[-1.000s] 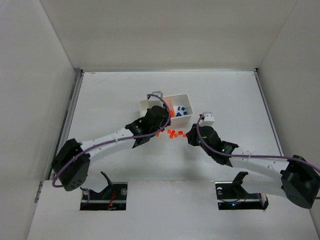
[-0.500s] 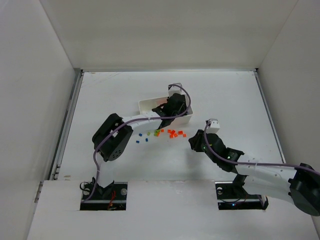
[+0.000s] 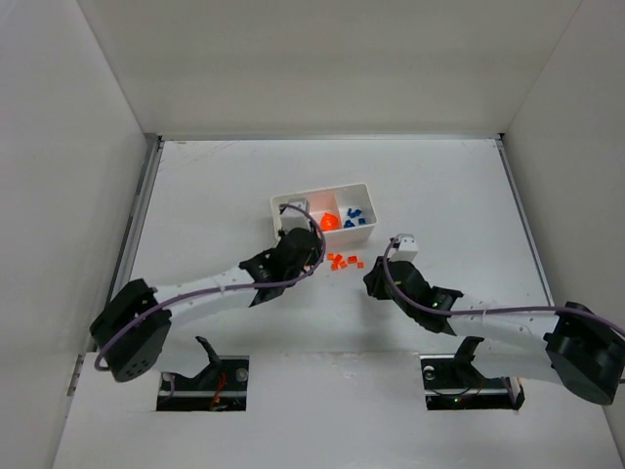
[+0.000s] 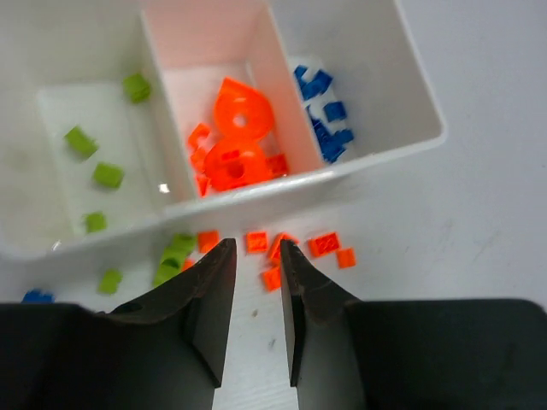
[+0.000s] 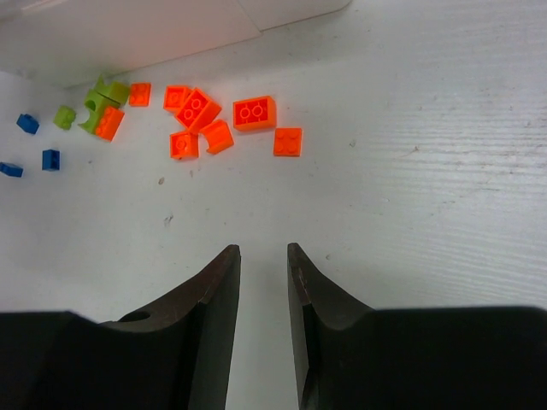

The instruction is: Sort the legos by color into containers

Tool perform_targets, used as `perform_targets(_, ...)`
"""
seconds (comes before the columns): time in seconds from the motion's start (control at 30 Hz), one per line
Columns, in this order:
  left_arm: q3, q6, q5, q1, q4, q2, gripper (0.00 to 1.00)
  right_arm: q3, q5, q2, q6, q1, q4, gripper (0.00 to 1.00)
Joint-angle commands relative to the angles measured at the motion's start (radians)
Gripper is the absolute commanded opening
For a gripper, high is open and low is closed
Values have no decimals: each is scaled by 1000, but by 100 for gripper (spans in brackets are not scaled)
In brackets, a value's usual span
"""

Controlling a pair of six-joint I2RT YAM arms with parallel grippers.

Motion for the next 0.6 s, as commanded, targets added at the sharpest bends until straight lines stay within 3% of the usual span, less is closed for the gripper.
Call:
perform_targets(0.0, -141, -47, -140, -34, -47, -117, 24, 65, 6, 37, -18, 23, 76, 34)
perform_targets(0.23, -235, -56, -151, 27, -47, -84, 25, 127, 15, 85, -27, 63, 73, 33)
perform_targets(0.57, -217, 44, -96, 81, 71, 69, 26, 128, 20, 126, 2, 94, 68, 32)
